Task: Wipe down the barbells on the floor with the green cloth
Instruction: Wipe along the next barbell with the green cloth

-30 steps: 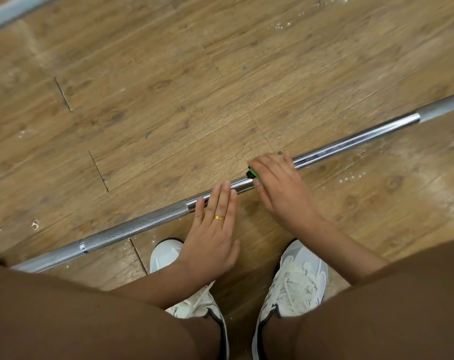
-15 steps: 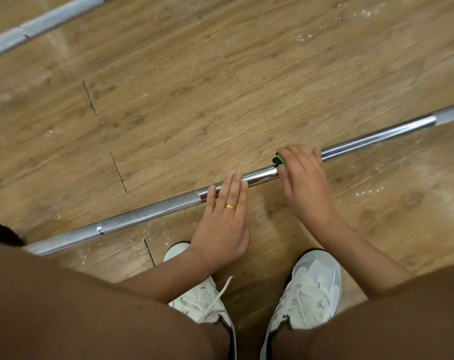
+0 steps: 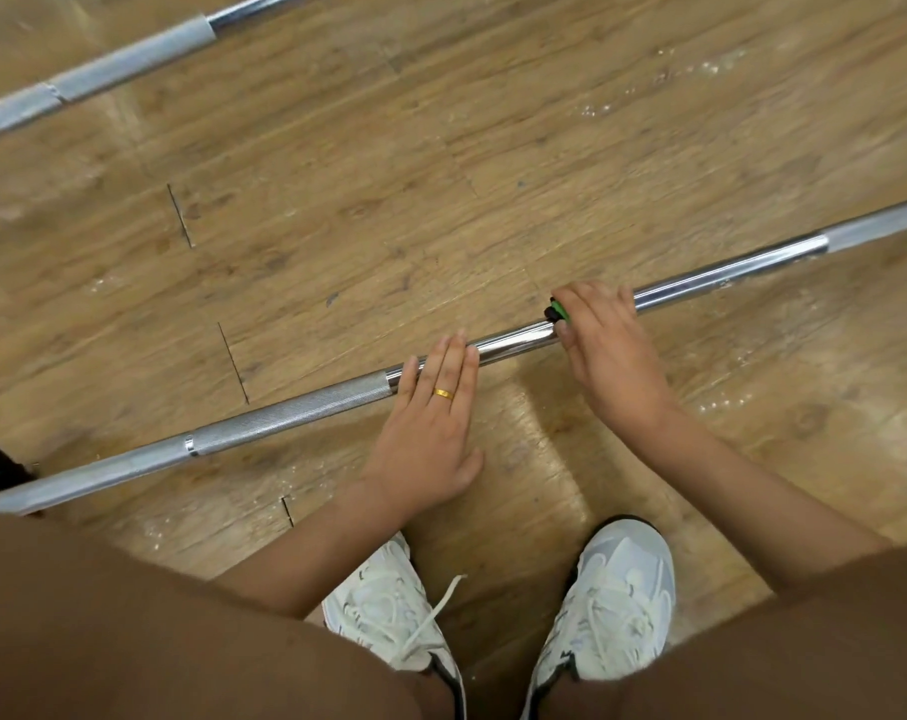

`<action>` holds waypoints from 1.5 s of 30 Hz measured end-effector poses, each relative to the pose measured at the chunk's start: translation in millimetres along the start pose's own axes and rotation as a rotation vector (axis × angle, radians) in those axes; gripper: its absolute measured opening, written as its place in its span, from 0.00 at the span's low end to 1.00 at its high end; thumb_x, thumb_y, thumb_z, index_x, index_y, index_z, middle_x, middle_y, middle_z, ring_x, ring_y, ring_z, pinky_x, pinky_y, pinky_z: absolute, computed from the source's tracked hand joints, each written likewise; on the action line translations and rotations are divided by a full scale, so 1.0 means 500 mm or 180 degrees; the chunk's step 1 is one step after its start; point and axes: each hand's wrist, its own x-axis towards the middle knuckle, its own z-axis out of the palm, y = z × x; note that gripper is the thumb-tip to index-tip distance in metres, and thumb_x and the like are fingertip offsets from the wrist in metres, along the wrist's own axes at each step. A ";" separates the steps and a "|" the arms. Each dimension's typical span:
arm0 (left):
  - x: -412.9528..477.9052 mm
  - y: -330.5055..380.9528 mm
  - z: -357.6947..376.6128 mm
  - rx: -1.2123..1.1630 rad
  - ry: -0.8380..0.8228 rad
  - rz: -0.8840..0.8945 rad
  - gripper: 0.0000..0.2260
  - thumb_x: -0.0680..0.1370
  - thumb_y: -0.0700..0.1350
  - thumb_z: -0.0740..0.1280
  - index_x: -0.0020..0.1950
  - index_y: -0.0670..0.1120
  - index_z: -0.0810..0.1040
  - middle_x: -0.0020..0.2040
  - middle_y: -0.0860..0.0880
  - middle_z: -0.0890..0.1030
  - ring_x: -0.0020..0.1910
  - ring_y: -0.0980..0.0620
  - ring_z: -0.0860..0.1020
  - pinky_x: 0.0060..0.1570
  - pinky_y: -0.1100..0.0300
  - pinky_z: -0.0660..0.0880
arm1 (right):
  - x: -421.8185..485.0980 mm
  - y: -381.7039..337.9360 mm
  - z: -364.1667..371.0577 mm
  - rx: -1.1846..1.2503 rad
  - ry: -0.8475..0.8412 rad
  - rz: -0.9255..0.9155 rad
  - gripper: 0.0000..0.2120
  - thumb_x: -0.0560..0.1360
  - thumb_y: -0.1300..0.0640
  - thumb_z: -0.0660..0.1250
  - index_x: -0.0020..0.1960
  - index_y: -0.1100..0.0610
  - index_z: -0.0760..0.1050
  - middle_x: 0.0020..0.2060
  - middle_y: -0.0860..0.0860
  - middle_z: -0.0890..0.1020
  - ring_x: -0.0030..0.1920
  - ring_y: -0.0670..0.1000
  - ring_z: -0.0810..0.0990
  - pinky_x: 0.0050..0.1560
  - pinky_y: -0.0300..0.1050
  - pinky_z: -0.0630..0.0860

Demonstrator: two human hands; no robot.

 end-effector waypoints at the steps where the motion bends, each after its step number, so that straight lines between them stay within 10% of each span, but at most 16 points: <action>1: 0.005 -0.003 -0.004 -0.0006 -0.0034 0.0006 0.47 0.74 0.58 0.64 0.82 0.38 0.42 0.82 0.40 0.39 0.82 0.43 0.39 0.78 0.44 0.39 | 0.006 -0.007 0.001 -0.0011 -0.0027 -0.0043 0.16 0.82 0.62 0.61 0.68 0.64 0.73 0.64 0.59 0.77 0.67 0.61 0.72 0.75 0.60 0.55; 45: 0.200 -0.161 -0.062 -0.0533 -0.0008 -0.0231 0.47 0.75 0.58 0.66 0.83 0.42 0.41 0.83 0.44 0.45 0.82 0.46 0.44 0.78 0.47 0.40 | 0.247 0.000 -0.017 -0.0700 -0.0769 -0.0593 0.22 0.83 0.58 0.60 0.76 0.57 0.63 0.73 0.52 0.69 0.73 0.53 0.64 0.77 0.52 0.46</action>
